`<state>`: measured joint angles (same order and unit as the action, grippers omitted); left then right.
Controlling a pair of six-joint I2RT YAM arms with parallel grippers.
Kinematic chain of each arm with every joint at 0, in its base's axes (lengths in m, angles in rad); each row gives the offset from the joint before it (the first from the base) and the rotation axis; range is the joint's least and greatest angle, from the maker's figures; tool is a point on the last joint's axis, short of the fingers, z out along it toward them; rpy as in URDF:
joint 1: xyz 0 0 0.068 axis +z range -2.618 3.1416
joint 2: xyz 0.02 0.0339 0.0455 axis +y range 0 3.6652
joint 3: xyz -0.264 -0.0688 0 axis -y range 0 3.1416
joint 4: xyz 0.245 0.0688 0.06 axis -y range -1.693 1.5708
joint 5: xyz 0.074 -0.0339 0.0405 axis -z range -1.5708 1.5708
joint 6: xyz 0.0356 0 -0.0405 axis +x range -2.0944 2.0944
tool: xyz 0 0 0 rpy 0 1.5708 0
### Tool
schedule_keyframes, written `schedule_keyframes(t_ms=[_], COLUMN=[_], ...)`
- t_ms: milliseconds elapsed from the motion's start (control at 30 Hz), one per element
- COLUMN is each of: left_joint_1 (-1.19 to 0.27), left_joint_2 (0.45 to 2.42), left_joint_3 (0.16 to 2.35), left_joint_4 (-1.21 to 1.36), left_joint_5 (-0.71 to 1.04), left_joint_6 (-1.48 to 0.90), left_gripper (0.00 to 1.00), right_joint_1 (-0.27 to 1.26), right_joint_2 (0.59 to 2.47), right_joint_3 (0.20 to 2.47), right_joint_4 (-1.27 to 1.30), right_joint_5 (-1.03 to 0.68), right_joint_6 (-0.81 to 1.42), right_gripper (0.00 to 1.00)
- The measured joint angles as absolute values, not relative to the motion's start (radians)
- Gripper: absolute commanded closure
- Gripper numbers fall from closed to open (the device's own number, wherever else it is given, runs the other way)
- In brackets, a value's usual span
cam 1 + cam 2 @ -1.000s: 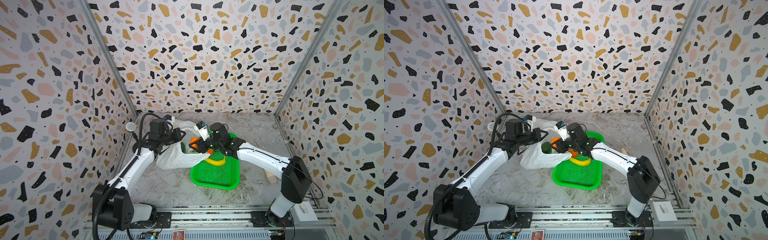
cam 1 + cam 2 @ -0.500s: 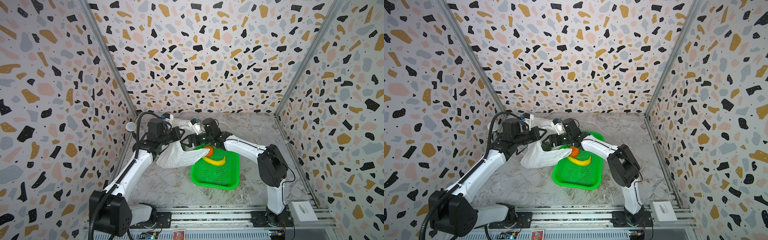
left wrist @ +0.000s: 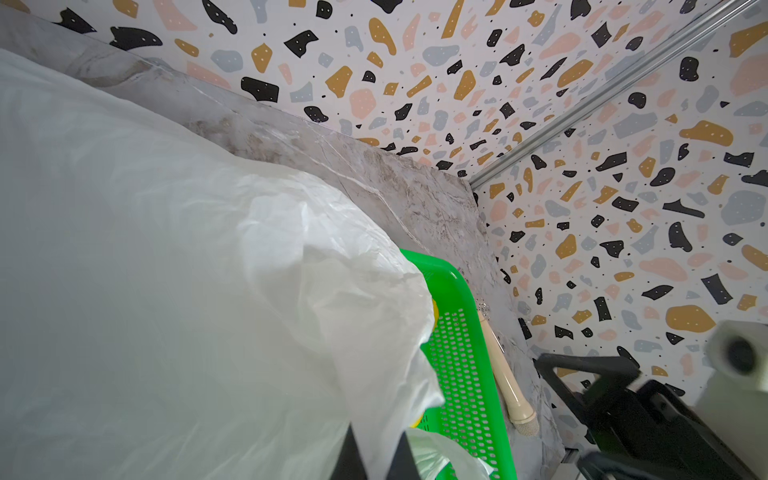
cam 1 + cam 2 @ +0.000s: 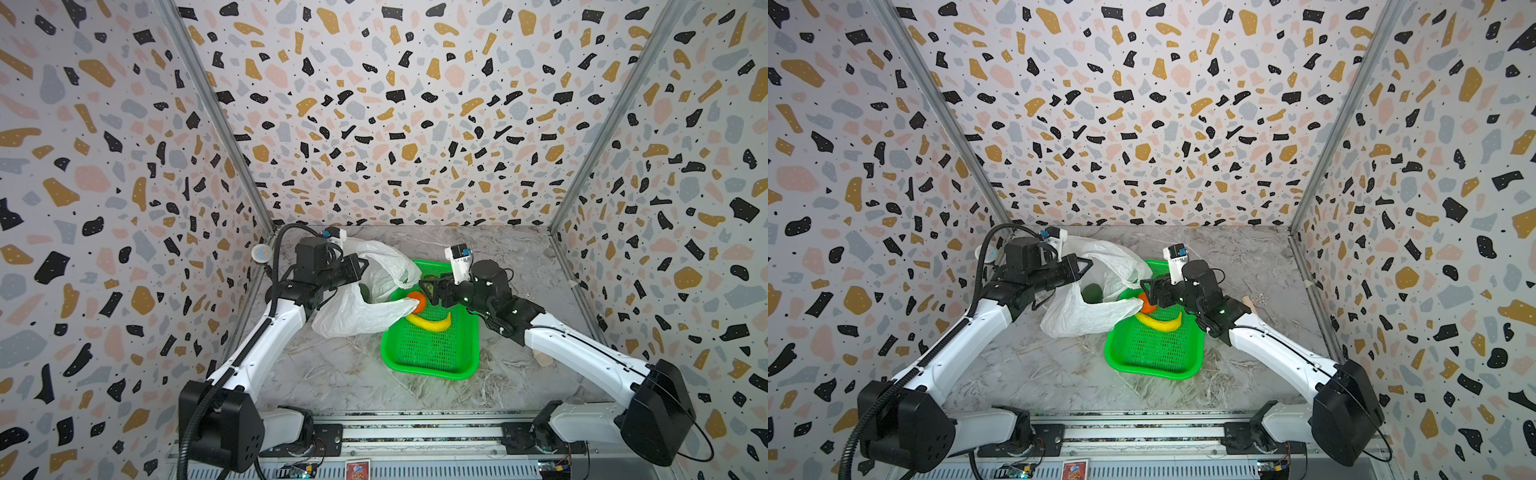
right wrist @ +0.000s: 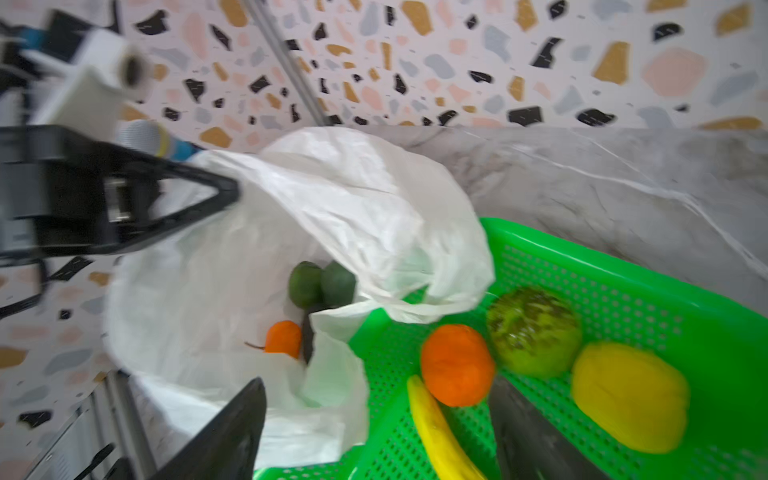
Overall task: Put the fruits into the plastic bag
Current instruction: 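Lift the orange with the right gripper toward the bag opening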
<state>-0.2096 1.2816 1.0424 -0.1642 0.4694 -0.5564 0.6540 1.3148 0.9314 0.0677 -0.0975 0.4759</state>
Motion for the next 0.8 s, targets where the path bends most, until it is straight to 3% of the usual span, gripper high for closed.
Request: schedule_keyframes(t_ms=[300,800], left_joint_1=[-0.210,-0.210], left_joint_2=[1.283,1.283], left_joint_3=[1.042,1.042], left_joint_4=[-0.164,-0.164], left_joint_5=[0.439,0.435], left_joint_6=[-0.555,-0.545], left_gripper=[1.00,1.00], right_joint_1=[0.607,0.643], right_joint_2=[1.537,1.890], right_joint_3=[0.931,1.219], right_joint_4=[0.045,-0.110], right_joint_5=[-0.205,-0.284], right_joint_6=[0.528,0.488], right_gripper=[0.16,0.15])
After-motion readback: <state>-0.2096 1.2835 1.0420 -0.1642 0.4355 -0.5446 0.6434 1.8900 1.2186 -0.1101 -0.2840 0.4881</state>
